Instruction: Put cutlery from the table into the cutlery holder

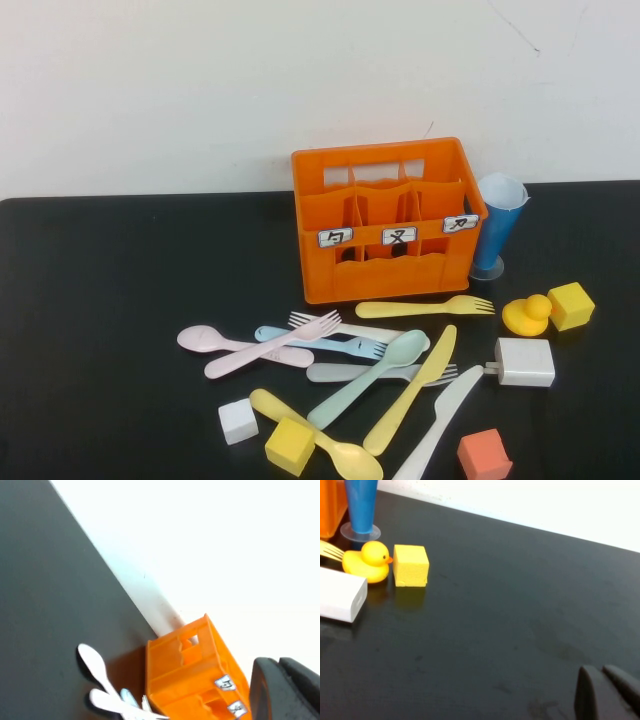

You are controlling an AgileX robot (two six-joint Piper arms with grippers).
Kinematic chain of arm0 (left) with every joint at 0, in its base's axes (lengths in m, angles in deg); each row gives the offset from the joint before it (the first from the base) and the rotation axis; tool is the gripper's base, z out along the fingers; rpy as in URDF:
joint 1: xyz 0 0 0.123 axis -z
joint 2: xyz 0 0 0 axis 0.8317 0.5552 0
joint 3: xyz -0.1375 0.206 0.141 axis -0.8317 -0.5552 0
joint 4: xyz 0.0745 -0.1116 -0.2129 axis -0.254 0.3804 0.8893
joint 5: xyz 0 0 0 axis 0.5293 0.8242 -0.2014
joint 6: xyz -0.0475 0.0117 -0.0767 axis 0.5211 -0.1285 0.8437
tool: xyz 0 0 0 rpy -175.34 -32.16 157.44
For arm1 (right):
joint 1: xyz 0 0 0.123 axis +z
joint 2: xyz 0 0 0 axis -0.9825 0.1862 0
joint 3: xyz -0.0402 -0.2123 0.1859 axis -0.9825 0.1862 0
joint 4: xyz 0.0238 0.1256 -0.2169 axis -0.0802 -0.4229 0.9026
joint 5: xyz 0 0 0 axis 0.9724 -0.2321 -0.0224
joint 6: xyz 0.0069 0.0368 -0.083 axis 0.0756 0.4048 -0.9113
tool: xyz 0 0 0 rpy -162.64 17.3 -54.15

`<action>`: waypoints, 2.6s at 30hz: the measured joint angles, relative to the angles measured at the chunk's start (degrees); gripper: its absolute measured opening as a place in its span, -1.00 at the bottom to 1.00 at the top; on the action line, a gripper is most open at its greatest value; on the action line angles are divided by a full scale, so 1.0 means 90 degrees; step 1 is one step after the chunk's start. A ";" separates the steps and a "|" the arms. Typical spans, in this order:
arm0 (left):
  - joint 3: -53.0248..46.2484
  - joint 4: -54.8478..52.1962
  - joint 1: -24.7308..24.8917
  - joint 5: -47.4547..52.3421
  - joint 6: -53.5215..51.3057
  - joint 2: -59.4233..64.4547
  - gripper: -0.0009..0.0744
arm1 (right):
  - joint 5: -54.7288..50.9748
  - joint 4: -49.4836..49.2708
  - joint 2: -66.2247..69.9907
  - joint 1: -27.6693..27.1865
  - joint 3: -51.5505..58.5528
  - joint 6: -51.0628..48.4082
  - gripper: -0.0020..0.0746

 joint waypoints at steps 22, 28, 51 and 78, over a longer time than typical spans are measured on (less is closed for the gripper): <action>0.5246 -0.2032 0.0000 0.5620 -0.6365 0.5044 -0.98 | 0.0000 0.0000 0.0000 0.0000 0.0000 0.0000 -0.95; 0.6065 -0.2109 0.0521 0.5637 -0.7454 0.6813 -0.98 | 0.0000 0.0000 0.0000 0.0000 0.0000 0.0000 -0.95; 0.6734 -0.2783 0.4304 0.3283 -0.8491 1.0253 -0.41 | 0.0000 0.0000 0.0000 0.0000 0.0000 0.0000 -0.95; 0.9290 -0.4068 0.5422 0.4003 -0.4575 1.3320 -0.40 | 0.0000 0.0000 0.0000 0.0000 0.0000 0.0000 -0.95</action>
